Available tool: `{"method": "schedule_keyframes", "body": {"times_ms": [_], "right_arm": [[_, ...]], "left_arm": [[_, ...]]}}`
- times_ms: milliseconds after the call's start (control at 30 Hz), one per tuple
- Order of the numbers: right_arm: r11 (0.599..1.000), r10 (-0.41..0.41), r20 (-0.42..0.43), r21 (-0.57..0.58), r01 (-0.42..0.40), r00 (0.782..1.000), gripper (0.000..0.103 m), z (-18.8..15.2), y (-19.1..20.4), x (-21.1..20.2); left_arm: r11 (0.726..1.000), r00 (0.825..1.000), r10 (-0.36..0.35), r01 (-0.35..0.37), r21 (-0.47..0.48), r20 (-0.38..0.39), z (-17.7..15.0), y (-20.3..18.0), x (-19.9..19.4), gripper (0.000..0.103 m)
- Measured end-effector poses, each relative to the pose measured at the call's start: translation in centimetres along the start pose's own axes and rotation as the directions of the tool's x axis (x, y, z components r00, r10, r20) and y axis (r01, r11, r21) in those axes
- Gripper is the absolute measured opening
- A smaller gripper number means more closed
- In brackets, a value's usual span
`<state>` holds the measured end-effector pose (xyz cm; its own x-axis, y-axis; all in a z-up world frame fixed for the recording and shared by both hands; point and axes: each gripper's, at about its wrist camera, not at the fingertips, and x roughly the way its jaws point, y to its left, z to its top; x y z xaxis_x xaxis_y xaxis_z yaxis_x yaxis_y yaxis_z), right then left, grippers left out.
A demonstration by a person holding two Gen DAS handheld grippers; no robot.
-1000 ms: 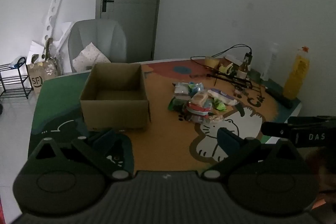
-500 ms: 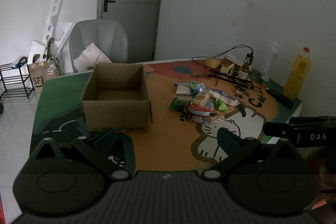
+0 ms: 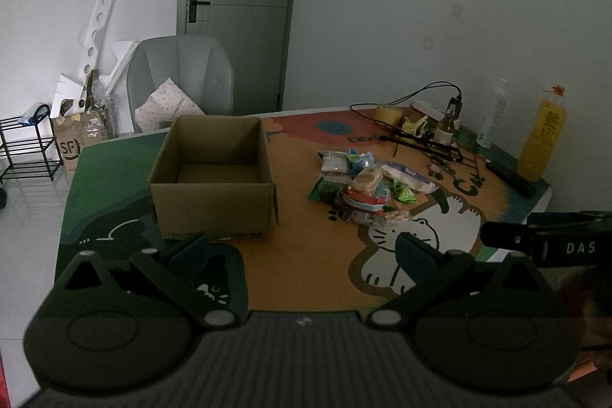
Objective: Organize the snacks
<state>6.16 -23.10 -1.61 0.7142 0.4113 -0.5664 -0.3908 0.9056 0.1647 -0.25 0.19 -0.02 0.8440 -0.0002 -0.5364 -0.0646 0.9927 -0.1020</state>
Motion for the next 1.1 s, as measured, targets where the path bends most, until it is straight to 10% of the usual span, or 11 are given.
{"method": "schedule_keyframes", "body": {"times_ms": [1100], "right_arm": [[1.000, 0.004, -0.012, 0.019, -0.004, 1.000, 0.103, 0.01, -0.14, 0.26]], "left_arm": [[1.000, 1.000, -0.003, 0.003, -0.001, 0.008, 0.14, 0.70, -0.44, 0.103]]}}
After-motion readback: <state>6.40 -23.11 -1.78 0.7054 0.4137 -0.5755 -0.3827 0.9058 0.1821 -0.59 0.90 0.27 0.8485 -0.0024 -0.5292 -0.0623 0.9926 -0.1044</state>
